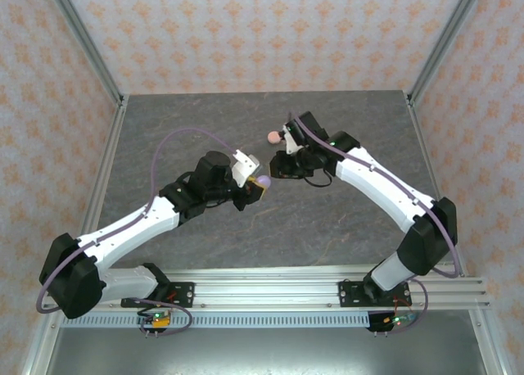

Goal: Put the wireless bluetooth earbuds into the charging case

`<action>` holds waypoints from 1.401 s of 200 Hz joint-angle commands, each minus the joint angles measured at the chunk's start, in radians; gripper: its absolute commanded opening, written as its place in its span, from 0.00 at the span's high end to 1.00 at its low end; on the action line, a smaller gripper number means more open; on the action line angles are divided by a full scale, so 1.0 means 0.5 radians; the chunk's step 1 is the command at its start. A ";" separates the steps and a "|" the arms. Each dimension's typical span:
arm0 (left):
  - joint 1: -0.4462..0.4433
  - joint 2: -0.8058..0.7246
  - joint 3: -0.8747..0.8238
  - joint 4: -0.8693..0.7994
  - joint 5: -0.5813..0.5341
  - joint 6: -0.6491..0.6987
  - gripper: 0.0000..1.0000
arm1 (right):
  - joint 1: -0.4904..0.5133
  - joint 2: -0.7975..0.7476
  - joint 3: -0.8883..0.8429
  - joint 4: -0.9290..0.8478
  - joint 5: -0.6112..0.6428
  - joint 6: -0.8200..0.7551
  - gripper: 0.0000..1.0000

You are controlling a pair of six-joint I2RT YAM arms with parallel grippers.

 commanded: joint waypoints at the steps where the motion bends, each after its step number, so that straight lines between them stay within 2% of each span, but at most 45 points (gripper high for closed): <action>1: 0.060 0.083 0.079 0.092 -0.224 -0.284 0.78 | -0.112 -0.163 -0.122 0.090 0.261 0.151 0.73; 52: 0.129 0.341 0.163 0.057 -0.317 -0.644 0.78 | -0.336 -0.415 -0.444 0.233 0.421 0.306 0.73; 113: 0.224 0.704 0.344 0.017 -0.099 -0.920 0.78 | -0.389 -0.465 -0.558 0.192 0.514 0.230 0.73; 179: 0.226 1.087 0.551 0.096 0.212 -1.046 0.78 | -0.389 -0.452 -0.557 0.179 0.448 0.169 0.72; 213: 0.219 1.212 0.603 0.174 0.297 -1.154 0.77 | -0.389 -0.435 -0.565 0.174 0.431 0.159 0.72; 280: 0.159 1.460 0.736 0.221 0.352 -1.193 0.77 | -0.390 -0.417 -0.597 0.175 0.386 0.158 0.72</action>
